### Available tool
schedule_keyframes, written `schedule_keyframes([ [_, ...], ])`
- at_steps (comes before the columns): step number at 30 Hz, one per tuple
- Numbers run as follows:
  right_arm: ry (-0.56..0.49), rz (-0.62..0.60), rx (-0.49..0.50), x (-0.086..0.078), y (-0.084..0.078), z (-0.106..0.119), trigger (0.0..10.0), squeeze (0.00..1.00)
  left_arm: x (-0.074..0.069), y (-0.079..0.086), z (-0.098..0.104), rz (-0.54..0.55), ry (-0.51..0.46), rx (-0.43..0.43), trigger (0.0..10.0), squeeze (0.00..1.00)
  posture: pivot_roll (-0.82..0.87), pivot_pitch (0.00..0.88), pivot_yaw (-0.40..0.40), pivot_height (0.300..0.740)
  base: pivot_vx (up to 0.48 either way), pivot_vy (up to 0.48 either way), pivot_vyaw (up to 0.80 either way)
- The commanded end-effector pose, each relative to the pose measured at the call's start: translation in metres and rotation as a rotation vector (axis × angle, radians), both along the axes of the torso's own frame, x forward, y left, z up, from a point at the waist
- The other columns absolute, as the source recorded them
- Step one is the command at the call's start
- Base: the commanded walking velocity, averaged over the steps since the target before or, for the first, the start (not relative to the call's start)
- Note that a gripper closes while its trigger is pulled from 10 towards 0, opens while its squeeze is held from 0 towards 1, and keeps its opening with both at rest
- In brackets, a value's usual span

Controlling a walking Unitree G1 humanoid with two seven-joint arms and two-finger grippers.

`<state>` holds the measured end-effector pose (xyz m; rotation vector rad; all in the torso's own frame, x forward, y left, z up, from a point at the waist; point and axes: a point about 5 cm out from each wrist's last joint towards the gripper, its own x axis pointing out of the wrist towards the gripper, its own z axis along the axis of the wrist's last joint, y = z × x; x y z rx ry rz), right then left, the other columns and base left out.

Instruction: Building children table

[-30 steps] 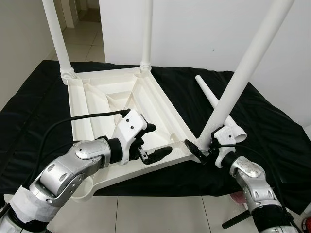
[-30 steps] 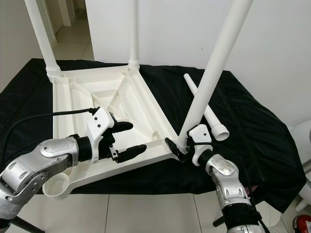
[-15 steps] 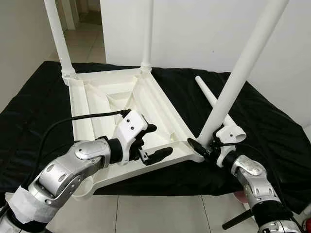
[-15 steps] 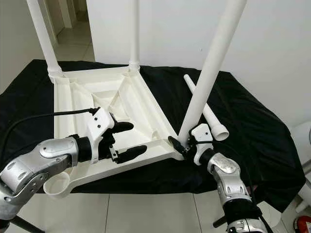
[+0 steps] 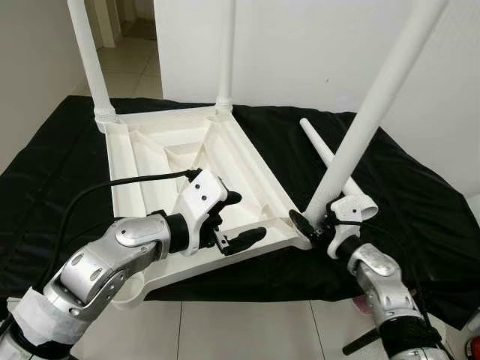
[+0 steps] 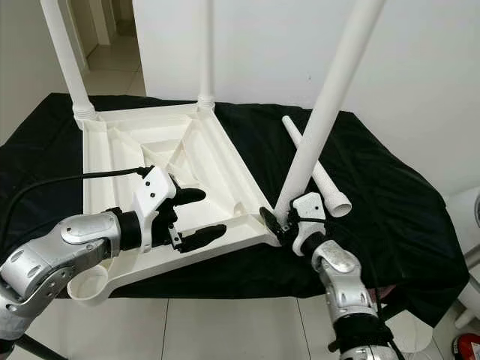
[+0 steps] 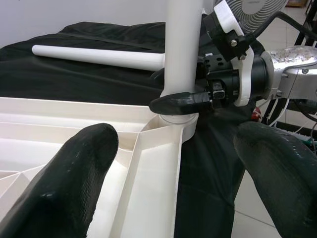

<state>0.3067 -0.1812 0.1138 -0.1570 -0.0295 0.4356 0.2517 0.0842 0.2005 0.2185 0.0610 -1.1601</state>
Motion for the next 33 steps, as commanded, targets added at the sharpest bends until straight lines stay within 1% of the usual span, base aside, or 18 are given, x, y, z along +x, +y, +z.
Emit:
schedule_keyframes([
  [1, 0.072, -0.104, -0.015, -0.004, -0.006, -0.015, 10.0, 0.00, -0.010, -0.003, -0.003, -0.159, 0.044, 0.017, 10.0, 0.00, 0.02, 0.000, -0.053, 0.740, 0.000, 0.000, 0.00],
  [2, 0.072, -0.104, -0.015, -0.004, -0.006, -0.015, 10.0, 0.00, -0.010, -0.003, -0.003, -0.159, 0.044, 0.017, 10.0, 0.00, 0.02, 0.000, -0.053, 0.740, 0.000, 0.000, 0.00],
  [4, 0.075, -0.188, 0.016, -0.008, 0.000, -0.015, 10.0, 0.00, -0.011, -0.003, -0.003, -0.161, 0.046, 0.017, 10.0, 0.00, 0.01, 0.000, -0.058, 0.740, 0.000, 0.000, 0.00],
  [5, 0.075, -0.188, 0.016, -0.008, 0.000, -0.015, 10.0, 0.00, -0.011, -0.003, -0.003, -0.161, 0.046, 0.017, 10.0, 0.00, 0.01, 0.000, -0.058, 0.740, 0.000, 0.000, 0.00],
  [6, 0.085, -0.249, 0.033, -0.010, 0.004, -0.016, 10.0, 0.00, -0.011, -0.003, -0.004, -0.162, 0.047, 0.017, 10.0, 0.00, 0.01, 0.000, -0.058, 0.740, 0.000, 0.000, 0.00],
  [7, 0.085, -0.249, 0.033, -0.010, 0.004, -0.016, 10.0, 0.00, -0.011, -0.003, -0.004, -0.162, 0.047, 0.017, 10.0, 0.00, 0.01, 0.000, -0.058, 0.740, 0.000, 0.000, 0.00],
  [8, 0.102, -0.305, 0.058, -0.013, 0.008, -0.017, 10.0, 0.00, -0.011, -0.003, -0.004, -0.163, 0.048, 0.017, 10.0, 0.00, 0.01, 0.000, -0.063, 0.740, 0.000, 0.000, 0.00],
  [9, 0.102, -0.305, 0.058, -0.013, 0.008, -0.017, 10.0, 0.00, -0.011, -0.003, -0.004, -0.163, 0.048, 0.017, 10.0, 0.00, 0.01, 0.000, -0.063, 0.740, 0.000, 0.000, 0.00],
  [10, 0.116, -0.363, 0.073, -0.016, 0.012, -0.019, 10.0, 0.00, -0.011, -0.004, -0.004, -0.164, 0.048, 0.016, 10.0, 0.00, 0.01, 0.000, -0.066, 0.740, 0.000, 0.000, 0.00],
  [11, 0.116, -0.363, 0.073, -0.016, 0.012, -0.019, 10.0, 0.00, -0.011, -0.004, -0.004, -0.164, 0.048, 0.016, 10.0, 0.00, 0.01, 0.000, -0.066, 0.740, 0.000, 0.000, 0.00],
  [14, 0.134, -0.516, 0.114, -0.023, 0.021, -0.021, 10.0, 0.00, -0.011, -0.005, -0.005, -0.169, 0.050, 0.013, 10.0, 0.00, 0.00, 0.000, -0.069, 0.740, 0.000, 0.000, 0.00],
  [15, 0.134, -0.516, 0.114, -0.023, 0.021, -0.021, 10.0, 0.00, -0.011, -0.005, -0.005, -0.169, 0.050, 0.013, 10.0, 0.00, 0.00, 0.000, -0.069, 0.740, 0.000, 0.000, 0.00],
  [17, 0.153, -0.595, 0.148, -0.025, 0.026, -0.022, 10.0, 0.00, -0.012, -0.006, -0.005, -0.172, 0.051, 0.012, 10.0, 0.00, 0.00, 0.000, -0.073, 0.740, 0.000, 0.000, 0.00],
  [22, 0.149, -0.632, 0.193, -0.026, 0.035, -0.016, 10.0, 0.00, -0.013, -0.008, -0.006, -0.177, 0.054, 0.011, 10.0, 0.00, -0.01, 0.000, -0.078, 0.740, 0.000, 0.000, 0.00],
  [24, 0.157, -0.617, 0.194, -0.028, 0.041, -0.014, 10.0, 0.00, -0.013, -0.008, -0.006, -0.177, 0.054, 0.011, 10.0, 0.00, 0.00, 0.000, -0.078, 0.740, 0.000, 0.000, 0.00],
  [29, 0.168, -0.610, 0.181, -0.028, 0.042, -0.012, 10.0, 0.00, -0.012, -0.007, -0.006, -0.175, 0.054, 0.013, 10.0, 0.00, 0.00, 0.000, -0.077, 0.740, 0.000, 0.000, 0.00],
  [32, 0.153, -0.597, 0.172, -0.028, 0.043, -0.009, 10.0, 0.00, -0.012, -0.006, -0.006, -0.173, 0.054, 0.016, 10.0, 0.00, 0.00, 0.000, -0.078, 0.740, 0.000, 0.000, 0.00],
  [33, 0.143, -0.585, 0.174, -0.028, 0.044, -0.007, 10.0, 0.74, -0.012, -0.006, -0.006, -0.171, 0.053, 0.017, 10.0, 0.00, 0.00, 0.000, -0.078, 0.740, 0.000, 0.000, 0.00],
])
